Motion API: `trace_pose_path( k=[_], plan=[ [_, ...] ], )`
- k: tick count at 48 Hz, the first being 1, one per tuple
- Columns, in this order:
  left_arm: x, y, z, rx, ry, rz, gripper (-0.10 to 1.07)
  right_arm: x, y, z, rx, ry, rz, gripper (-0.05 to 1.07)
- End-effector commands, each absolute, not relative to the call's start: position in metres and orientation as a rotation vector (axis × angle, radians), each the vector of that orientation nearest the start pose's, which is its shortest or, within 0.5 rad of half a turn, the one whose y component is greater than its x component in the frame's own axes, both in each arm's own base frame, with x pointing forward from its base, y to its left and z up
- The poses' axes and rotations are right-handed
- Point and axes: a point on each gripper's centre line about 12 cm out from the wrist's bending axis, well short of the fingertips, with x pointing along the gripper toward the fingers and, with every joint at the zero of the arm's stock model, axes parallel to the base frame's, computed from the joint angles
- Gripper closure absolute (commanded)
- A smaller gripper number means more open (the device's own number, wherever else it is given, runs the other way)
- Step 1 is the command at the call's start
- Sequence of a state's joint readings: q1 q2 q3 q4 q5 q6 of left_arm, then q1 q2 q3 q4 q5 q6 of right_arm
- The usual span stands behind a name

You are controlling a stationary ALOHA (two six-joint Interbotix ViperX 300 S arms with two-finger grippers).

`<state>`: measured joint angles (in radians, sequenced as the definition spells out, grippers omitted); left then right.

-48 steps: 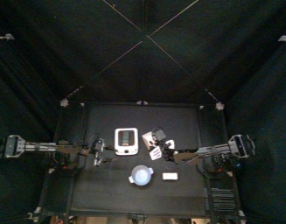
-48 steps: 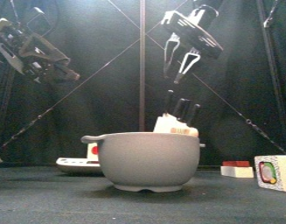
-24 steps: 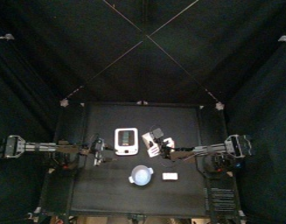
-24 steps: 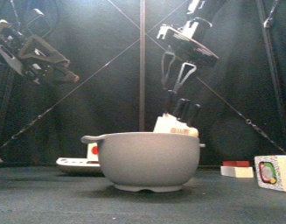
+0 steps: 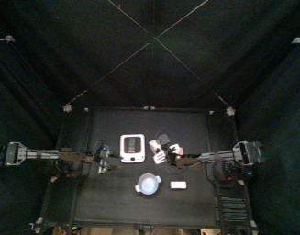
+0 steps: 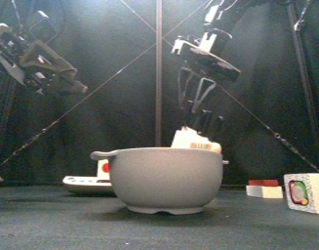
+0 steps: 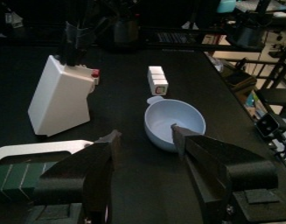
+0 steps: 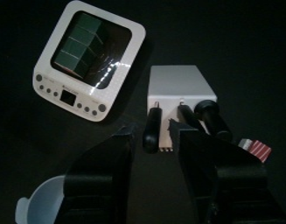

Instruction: Grab cleaver

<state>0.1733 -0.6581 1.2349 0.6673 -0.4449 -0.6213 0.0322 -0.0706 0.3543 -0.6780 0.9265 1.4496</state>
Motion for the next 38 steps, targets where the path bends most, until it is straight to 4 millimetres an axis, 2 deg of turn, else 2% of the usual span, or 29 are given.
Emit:
trace_pose_path(
  k=[1, 16, 38],
  plan=[
    [0.2306, 0.0090, 0.2165, -0.049, 0.201, -0.093, 0.10, 0.3761, -0.0486, 0.2679, 0.604, 0.692, -0.894, 0.35],
    [0.2304, 0.0090, 0.2168, -0.049, 0.200, -0.093, 0.10, 0.3768, -0.0501, 0.2687, 0.612, 0.689, -0.898, 0.56],
    [0.2301, 0.0090, 0.2163, -0.049, 0.201, -0.093, 0.10, 0.3775, -0.0490, 0.2706, 0.614, 0.687, -0.896, 0.58]
  ],
)
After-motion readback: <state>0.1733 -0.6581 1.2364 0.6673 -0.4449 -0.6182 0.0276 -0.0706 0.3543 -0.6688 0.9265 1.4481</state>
